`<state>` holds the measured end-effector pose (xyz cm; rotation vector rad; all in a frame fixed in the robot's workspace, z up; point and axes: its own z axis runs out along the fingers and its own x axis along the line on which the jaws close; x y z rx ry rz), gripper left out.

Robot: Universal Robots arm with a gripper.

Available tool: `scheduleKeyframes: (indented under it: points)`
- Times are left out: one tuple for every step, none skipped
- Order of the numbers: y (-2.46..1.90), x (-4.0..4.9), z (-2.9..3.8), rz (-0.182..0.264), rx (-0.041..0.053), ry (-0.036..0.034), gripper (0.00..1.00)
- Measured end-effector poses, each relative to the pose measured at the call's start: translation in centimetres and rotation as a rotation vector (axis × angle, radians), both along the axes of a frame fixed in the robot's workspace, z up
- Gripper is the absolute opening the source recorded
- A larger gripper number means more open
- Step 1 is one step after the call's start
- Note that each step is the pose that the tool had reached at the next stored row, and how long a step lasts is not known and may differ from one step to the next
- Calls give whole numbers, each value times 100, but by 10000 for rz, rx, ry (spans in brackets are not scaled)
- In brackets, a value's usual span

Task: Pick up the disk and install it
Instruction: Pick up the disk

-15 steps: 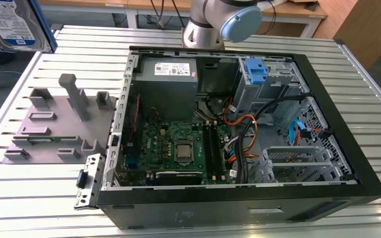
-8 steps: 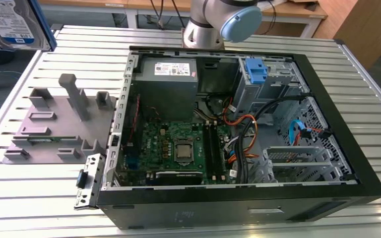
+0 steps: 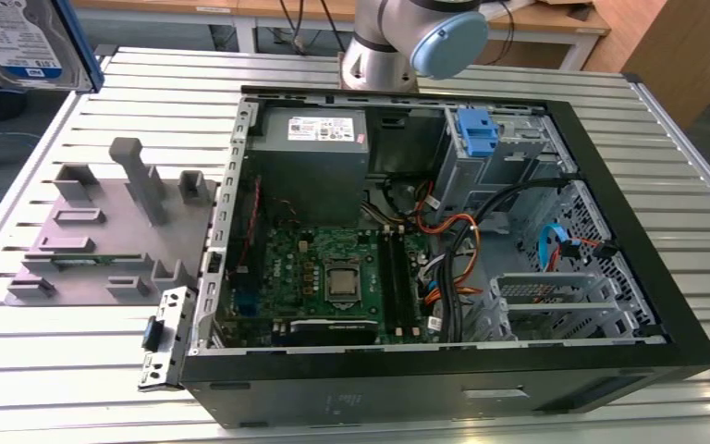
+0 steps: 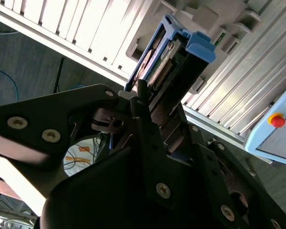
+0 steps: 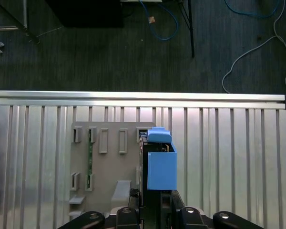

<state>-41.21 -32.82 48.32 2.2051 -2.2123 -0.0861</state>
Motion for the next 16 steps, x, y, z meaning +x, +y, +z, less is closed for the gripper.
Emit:
scheduleKeyframes:
  points:
    - [0, 0, 0, 0, 0, -1, 35]
    - [0, 0, 1, 0, 0, 0, 35]
    - [0, 0, 3, 0, -1, 1, 35]
    - [0, 0, 9, 0, -1, 3, 35]
    - [0, 0, 14, 0, 0, 1, 35]
    - [0, 0, 22, 0, 0, 0, 35]
    - [0, 0, 30, 0, 0, 0, 35]
    - [0, 0, 38, 0, 0, 0, 35]
    - [0, 0, 46, 0, 0, 0, 35]
    - [0, 0, 51, 0, 0, 0, 35]
    - [0, 0, 51, 0, 0, -1, 35]
    - [0, 0, 51, 0, 1, -2, 35]
    - [0, 0, 54, 0, 0, -1, 35]
    - [0, 0, 56, 0, 0, 0, 35]
    - [0, 0, 57, 0, 0, 0, 35]
    - [0, 2, 57, 0, -1, 1, 35]
